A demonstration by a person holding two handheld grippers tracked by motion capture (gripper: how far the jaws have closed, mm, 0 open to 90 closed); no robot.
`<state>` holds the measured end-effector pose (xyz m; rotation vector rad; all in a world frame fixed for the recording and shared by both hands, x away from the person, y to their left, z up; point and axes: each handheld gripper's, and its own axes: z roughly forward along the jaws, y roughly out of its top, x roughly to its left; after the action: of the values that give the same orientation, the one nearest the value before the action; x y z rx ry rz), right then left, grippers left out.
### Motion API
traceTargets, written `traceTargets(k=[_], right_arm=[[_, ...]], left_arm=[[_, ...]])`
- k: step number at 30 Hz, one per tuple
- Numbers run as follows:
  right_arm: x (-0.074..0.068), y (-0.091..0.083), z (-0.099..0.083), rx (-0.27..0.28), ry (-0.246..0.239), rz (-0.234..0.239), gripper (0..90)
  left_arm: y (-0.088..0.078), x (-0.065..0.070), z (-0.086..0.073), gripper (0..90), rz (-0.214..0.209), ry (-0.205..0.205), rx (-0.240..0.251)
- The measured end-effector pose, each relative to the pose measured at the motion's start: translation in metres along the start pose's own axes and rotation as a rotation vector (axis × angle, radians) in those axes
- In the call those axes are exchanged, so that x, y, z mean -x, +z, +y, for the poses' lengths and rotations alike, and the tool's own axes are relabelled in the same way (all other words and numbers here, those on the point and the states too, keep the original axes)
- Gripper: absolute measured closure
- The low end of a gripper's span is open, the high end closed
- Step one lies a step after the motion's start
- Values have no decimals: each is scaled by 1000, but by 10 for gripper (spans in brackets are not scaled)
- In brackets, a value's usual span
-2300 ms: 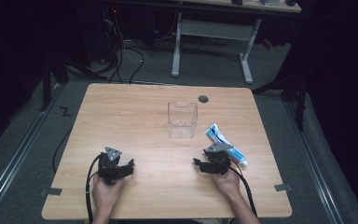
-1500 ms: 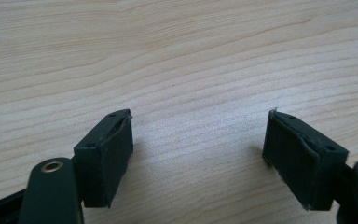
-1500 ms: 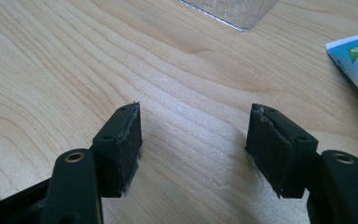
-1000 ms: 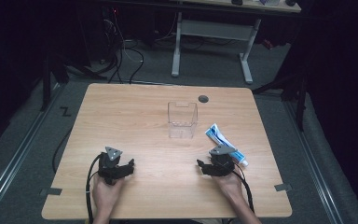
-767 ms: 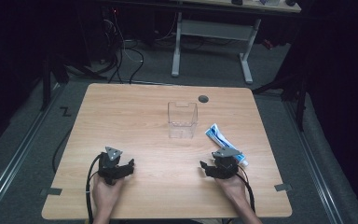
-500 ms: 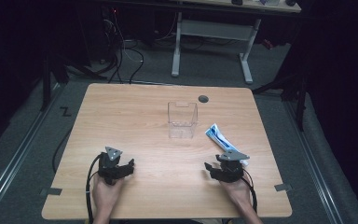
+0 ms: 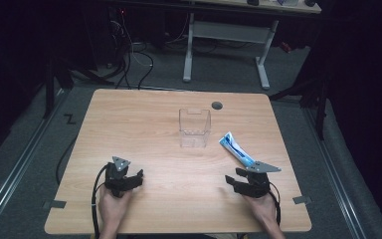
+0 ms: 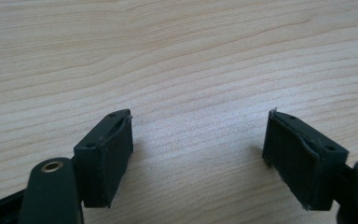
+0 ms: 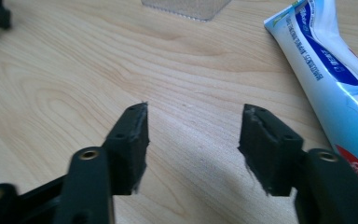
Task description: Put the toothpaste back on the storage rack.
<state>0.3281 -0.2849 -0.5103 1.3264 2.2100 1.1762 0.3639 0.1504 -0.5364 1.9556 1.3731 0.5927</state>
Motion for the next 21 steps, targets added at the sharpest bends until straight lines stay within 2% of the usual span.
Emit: traceTargets(k=[1,3,12,21], right_arm=[[3,-2,1,-1,28,10,395],[10,-7,2,-20,39,9,403],[23,-18,10,-24,-2,-48,387],[37,-15,35,-65,-30,-122,452]], left_arm=[[0,0,0,245,0,0,0],[0,0,0,245,0,0,0],[0,0,0,245,0,0,0],[0,0,0,243,0,0,0]])
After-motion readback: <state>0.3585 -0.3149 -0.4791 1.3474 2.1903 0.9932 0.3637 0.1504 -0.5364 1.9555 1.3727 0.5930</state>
